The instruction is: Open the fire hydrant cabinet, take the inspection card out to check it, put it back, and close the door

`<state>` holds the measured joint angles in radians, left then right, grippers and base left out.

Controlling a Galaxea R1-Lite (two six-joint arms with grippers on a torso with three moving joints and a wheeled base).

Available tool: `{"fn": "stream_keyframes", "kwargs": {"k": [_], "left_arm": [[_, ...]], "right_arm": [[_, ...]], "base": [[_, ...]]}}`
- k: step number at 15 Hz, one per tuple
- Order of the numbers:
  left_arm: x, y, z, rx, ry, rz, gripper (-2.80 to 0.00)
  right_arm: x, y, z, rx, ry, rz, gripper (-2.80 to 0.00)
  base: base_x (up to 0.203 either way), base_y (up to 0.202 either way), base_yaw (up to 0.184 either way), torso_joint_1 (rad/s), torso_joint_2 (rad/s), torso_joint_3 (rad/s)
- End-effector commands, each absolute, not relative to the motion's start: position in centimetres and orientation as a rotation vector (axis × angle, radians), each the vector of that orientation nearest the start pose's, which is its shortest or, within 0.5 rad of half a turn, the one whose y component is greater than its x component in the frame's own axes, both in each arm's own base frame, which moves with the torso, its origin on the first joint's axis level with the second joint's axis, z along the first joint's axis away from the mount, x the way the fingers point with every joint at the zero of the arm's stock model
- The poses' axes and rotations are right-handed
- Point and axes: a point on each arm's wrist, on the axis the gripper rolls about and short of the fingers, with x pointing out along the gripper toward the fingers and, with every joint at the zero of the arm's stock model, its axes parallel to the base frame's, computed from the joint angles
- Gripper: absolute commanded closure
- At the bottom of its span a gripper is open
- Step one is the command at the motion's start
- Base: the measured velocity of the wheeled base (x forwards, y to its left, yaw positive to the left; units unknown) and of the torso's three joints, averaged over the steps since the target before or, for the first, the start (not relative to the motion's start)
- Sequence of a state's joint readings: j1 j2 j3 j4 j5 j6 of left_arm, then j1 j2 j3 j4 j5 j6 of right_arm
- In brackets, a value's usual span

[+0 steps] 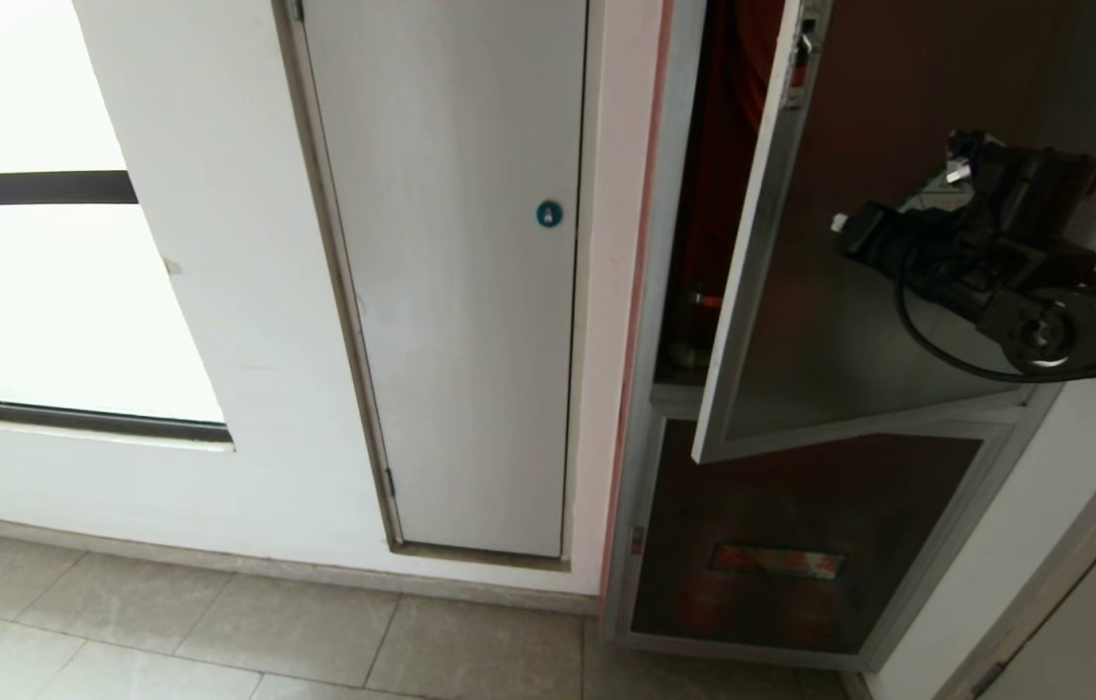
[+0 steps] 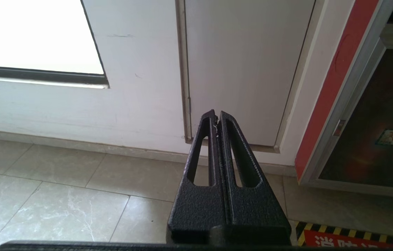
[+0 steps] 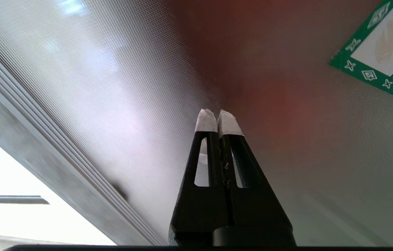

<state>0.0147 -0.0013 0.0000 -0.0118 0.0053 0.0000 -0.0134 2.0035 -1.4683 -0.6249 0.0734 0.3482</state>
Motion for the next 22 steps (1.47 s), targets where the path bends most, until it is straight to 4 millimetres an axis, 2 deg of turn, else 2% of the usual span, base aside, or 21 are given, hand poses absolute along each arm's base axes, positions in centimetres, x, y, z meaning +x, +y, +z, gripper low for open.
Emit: {"fn": "stream_keyframes", "kwargs": {"k": [1, 3, 7, 10, 12, 16, 19, 22], "left_arm": [[-2.2, 0.0, 7.5, 0.0, -0.006, 0.021, 0.0], [-2.2, 0.0, 7.5, 0.0, -0.006, 0.021, 0.0], [-2.2, 0.0, 7.5, 0.0, -0.008, 0.021, 0.0], [-2.2, 0.0, 7.5, 0.0, -0.006, 0.021, 0.0], [-2.2, 0.0, 7.5, 0.0, -0.007, 0.02, 0.0], [-2.2, 0.0, 7.5, 0.0, -0.006, 0.02, 0.0], [-2.2, 0.0, 7.5, 0.0, -0.006, 0.021, 0.0], [-2.2, 0.0, 7.5, 0.0, -0.006, 0.021, 0.0]], "right_arm": [[45.6, -0.4, 22.3, 0.342, -0.04, 0.068, 0.0], [46.2, -0.4, 22.1, 0.315, -0.045, 0.067, 0.0], [45.5, -0.4, 22.3, 0.283, -0.038, 0.058, 0.0], [42.3, -0.4, 22.8, 0.233, 0.026, 0.049, 0.0], [39.2, 0.0, 23.7, 0.224, 0.042, 0.058, 0.0], [30.8, 0.9, 24.9, 0.204, 0.069, 0.11, 0.0], [23.4, 1.2, 25.5, 0.16, 0.037, 0.15, 0.0], [15.1, 1.0, 26.4, 0.131, -0.074, 0.184, 0.0]], "base": [[0.0, 0.0, 0.0, 0.0, 0.0, 0.0], [0.0, 0.0, 0.0, 0.0, 0.0, 0.0], [0.0, 0.0, 0.0, 0.0, 0.0, 0.0], [0.0, 0.0, 0.0, 0.0, 0.0, 0.0], [0.0, 0.0, 0.0, 0.0, 0.0, 0.0], [0.0, 0.0, 0.0, 0.0, 0.0, 0.0], [0.0, 0.0, 0.0, 0.0, 0.0, 0.0], [0.0, 0.0, 0.0, 0.0, 0.0, 0.0]]}}
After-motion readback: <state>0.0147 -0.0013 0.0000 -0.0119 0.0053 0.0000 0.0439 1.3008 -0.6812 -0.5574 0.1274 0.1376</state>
